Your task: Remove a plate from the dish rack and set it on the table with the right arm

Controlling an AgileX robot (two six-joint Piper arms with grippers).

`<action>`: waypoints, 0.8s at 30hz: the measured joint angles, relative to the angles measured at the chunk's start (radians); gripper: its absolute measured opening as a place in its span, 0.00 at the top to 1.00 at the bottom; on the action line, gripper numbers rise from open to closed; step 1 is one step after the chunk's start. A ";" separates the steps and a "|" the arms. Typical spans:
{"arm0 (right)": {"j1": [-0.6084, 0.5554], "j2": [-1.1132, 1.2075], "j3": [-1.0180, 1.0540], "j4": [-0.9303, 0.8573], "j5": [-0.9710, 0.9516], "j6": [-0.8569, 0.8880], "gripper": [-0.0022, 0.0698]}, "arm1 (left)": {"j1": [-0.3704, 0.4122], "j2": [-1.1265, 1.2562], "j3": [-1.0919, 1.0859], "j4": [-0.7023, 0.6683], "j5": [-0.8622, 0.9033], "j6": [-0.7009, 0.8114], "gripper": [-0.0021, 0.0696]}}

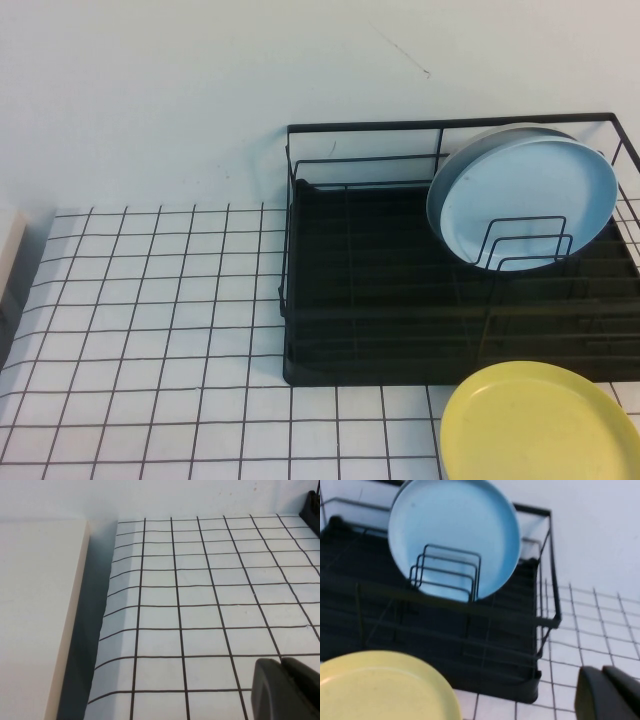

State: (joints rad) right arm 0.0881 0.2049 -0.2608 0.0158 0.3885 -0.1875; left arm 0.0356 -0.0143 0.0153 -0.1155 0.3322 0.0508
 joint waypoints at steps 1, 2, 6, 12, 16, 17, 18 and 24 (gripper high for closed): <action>-0.012 -0.037 0.032 -0.008 -0.027 0.007 0.97 | 0.000 0.000 0.000 0.000 0.000 0.000 0.98; -0.024 -0.073 0.058 -0.016 -0.043 0.019 0.97 | 0.000 0.000 0.000 0.000 0.000 0.000 0.98; -0.053 -0.185 0.159 -0.024 -0.058 0.041 0.97 | 0.000 0.000 0.000 0.000 0.000 0.000 0.98; -0.063 -0.216 0.281 -0.016 -0.070 0.066 0.97 | 0.000 0.000 0.000 0.000 0.000 0.000 0.98; -0.067 -0.216 0.283 -0.022 -0.032 0.079 0.97 | 0.000 0.000 0.000 0.000 0.000 0.000 0.98; -0.067 -0.216 0.283 -0.022 -0.032 0.075 0.97 | 0.000 0.000 0.000 0.000 0.000 0.000 0.98; -0.067 -0.216 0.283 -0.022 -0.032 0.066 0.97 | 0.000 0.000 0.000 0.000 0.000 0.000 0.98; -0.067 -0.216 0.283 -0.024 -0.032 0.021 0.97 | 0.000 0.000 0.000 0.000 0.000 0.000 0.98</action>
State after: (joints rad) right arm 0.0213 -0.0110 0.0225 -0.0081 0.3567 -0.1670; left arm 0.0356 -0.0143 0.0153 -0.1155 0.3322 0.0508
